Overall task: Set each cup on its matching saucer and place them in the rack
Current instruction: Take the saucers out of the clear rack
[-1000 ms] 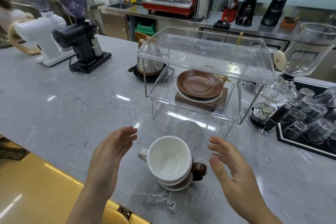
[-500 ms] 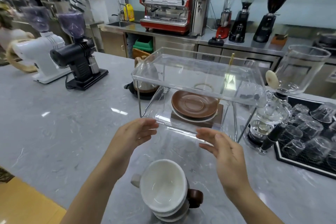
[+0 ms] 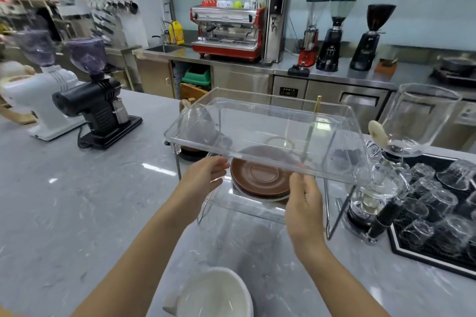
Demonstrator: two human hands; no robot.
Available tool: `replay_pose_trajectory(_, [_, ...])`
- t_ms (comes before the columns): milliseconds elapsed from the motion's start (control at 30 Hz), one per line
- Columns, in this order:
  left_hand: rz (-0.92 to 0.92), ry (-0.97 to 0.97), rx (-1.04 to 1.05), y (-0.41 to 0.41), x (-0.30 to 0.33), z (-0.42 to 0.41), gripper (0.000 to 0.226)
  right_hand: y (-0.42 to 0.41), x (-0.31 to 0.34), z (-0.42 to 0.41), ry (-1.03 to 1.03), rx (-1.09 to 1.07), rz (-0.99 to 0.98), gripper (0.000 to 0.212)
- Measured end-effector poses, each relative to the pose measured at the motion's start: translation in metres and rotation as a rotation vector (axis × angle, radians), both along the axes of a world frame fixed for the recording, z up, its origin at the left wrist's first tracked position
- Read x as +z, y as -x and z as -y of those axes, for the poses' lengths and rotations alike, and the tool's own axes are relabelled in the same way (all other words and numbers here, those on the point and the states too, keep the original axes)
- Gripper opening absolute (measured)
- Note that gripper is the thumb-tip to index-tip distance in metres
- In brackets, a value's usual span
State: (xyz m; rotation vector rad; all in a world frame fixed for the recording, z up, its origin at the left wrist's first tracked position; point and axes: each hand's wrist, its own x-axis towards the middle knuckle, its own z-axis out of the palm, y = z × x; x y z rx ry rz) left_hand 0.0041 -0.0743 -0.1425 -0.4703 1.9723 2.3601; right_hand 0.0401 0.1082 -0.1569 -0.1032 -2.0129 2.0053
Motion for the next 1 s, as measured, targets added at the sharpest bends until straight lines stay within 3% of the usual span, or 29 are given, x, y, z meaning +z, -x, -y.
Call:
replay_pose_trajectory(200, [-0.017, 0.016, 0.012, 0.03, -0.009, -0.015, 0.023, 0.029, -0.002, -0.002, 0.05, -0.05, 0.095, 0.043])
replay_pose_trajectory(467, [-0.021, -0.065, 0.051, 0.055, -0.016, -0.028, 0.014, 0.058, -0.012, -0.002, 0.12, -0.16, 0.237, 0.033])
replay_pose_trajectory(700, [0.056, -0.268, 0.115, 0.062, -0.009, -0.032, 0.037, 0.069, -0.012, 0.001, 0.154, -0.204, 0.273, 0.036])
replay_pose_trajectory(833, [0.081, -0.309, 0.135, 0.059, -0.006, -0.035, 0.057, 0.069, -0.01, 0.005, 0.193, -0.228, 0.26, 0.036])
replay_pose_trajectory(1000, [0.074, -0.291, 0.141, 0.053, -0.005, -0.033, 0.061, 0.066, -0.01, 0.008, 0.202, -0.232, 0.255, 0.029])
